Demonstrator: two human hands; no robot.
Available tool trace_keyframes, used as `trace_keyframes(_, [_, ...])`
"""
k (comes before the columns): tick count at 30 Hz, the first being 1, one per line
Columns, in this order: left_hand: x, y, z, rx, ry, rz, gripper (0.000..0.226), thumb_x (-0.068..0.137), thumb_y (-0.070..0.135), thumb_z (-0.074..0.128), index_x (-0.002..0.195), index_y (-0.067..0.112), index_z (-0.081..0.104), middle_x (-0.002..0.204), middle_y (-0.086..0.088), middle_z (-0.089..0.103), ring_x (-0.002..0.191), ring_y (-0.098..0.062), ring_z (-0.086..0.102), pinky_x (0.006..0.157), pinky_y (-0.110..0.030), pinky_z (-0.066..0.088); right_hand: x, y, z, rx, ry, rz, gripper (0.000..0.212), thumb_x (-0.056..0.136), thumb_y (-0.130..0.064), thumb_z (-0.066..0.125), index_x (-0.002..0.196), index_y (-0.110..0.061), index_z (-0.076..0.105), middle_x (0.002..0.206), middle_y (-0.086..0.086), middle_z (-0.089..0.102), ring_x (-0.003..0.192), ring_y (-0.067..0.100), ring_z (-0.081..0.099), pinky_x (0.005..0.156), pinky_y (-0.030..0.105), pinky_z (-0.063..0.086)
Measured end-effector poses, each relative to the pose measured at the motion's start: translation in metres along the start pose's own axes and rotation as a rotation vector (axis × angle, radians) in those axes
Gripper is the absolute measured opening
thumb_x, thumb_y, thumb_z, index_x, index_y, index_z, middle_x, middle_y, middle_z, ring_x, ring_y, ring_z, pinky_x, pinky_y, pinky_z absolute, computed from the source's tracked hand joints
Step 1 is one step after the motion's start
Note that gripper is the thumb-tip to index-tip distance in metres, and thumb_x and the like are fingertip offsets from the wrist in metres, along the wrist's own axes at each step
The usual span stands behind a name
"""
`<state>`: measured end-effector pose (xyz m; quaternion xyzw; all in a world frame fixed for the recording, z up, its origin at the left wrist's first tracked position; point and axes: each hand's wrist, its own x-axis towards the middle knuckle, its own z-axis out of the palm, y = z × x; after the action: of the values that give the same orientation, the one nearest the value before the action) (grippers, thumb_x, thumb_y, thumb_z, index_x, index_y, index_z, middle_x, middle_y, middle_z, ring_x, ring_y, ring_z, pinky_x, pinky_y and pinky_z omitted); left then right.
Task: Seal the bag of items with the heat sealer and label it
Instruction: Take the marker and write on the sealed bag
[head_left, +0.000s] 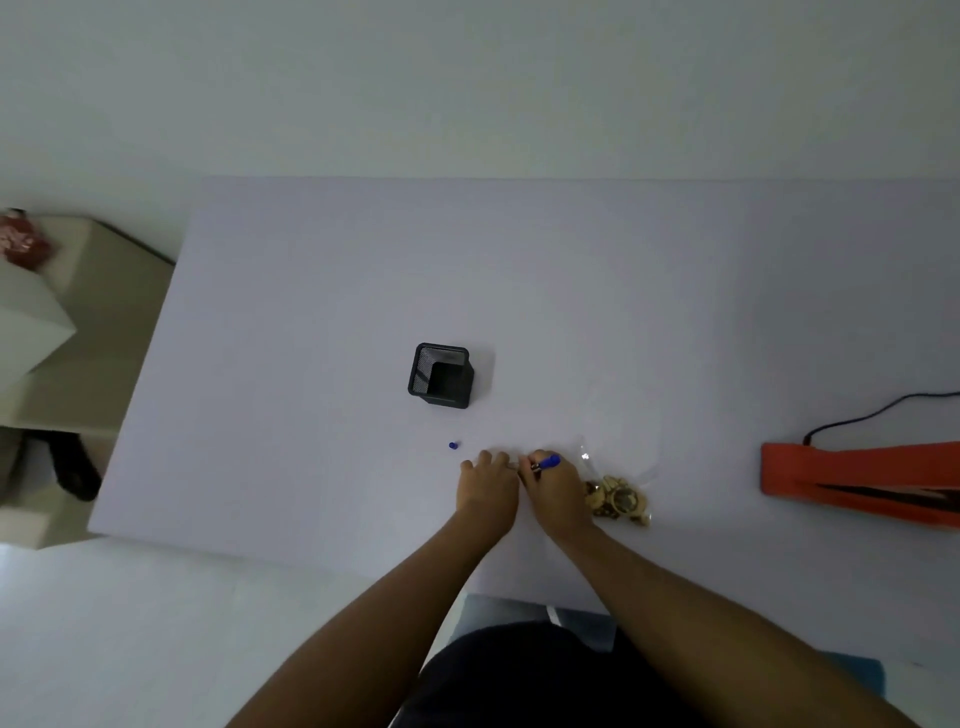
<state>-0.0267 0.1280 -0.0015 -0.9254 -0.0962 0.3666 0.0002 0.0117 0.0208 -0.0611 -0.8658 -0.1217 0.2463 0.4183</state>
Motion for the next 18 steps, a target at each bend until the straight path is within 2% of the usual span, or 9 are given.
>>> trace_keyframes(2, [0.0, 0.002, 0.0, -0.003, 0.005, -0.008, 0.049, 0.091, 0.029, 0.065, 0.135, 0.012, 0.051, 0.134, -0.007, 0.049, 0.123, -0.025, 0.045, 0.101, -0.041, 0.042, 0.001, 0.0, -0.001, -0.002, -0.036, -0.026, 0.028, 0.1, -0.016, 0.053, 0.072, -0.02, 0.054, 0.067, -0.005, 0.052, 0.062, 0.011, 0.051, 0.061, 0.021, 0.037])
trace_keyframes(5, [-0.001, 0.002, 0.002, -0.014, 0.019, 0.002, 0.054, 0.092, 0.03, 0.064, 0.139, 0.011, 0.046, 0.138, -0.008, 0.046, 0.126, -0.026, 0.044, 0.103, -0.042, 0.041, 0.0, -0.002, -0.001, 0.03, -0.066, -0.03, 0.022, 0.099, -0.015, 0.054, 0.079, -0.013, 0.062, 0.072, 0.002, 0.061, 0.065, 0.015, 0.058, 0.063, 0.02, 0.044])
trace_keyframes(8, [-0.002, -0.002, 0.004, -0.024, 0.032, 0.03, 0.053, 0.092, 0.029, 0.063, 0.139, 0.011, 0.046, 0.141, -0.008, 0.044, 0.126, -0.026, 0.043, 0.104, -0.042, 0.04, 0.003, -0.008, 0.001, 0.038, -0.064, -0.047, 0.017, 0.098, -0.012, 0.056, 0.083, -0.011, 0.065, 0.075, 0.0, 0.062, 0.066, 0.013, 0.058, 0.065, 0.015, 0.044])
trace_keyframes(11, [-0.004, -0.009, 0.01, -0.036, 0.026, 0.073, 0.054, 0.091, 0.029, 0.064, 0.14, 0.012, 0.046, 0.143, -0.008, 0.043, 0.128, -0.028, 0.042, 0.105, -0.044, 0.039, 0.005, -0.012, 0.007, 0.052, -0.089, -0.03, 0.015, 0.097, -0.012, 0.057, 0.086, -0.01, 0.066, 0.078, 0.003, 0.065, 0.071, 0.016, 0.062, 0.069, 0.024, 0.051])
trace_keyframes(15, [-0.002, -0.022, 0.016, -0.06, 0.061, 0.143, 0.059, 0.088, 0.029, 0.068, 0.14, 0.012, 0.044, 0.141, -0.009, 0.044, 0.127, -0.028, 0.042, 0.104, -0.046, 0.04, 0.005, -0.015, 0.012, 0.094, 0.046, 0.057, 0.021, 0.099, -0.02, 0.056, 0.084, -0.01, 0.066, 0.076, 0.004, 0.064, 0.072, 0.015, 0.062, 0.07, 0.026, 0.05])
trace_keyframes(18, [-0.003, -0.028, 0.018, -0.03, 0.071, 0.206, 0.061, 0.088, 0.03, 0.067, 0.141, 0.011, 0.043, 0.142, -0.009, 0.042, 0.129, -0.029, 0.04, 0.104, -0.047, 0.039, 0.0, -0.021, 0.016, 0.095, 0.085, 0.09, 0.021, 0.099, -0.02, 0.056, 0.084, -0.009, 0.066, 0.075, 0.004, 0.065, 0.071, 0.015, 0.062, 0.069, 0.023, 0.049])
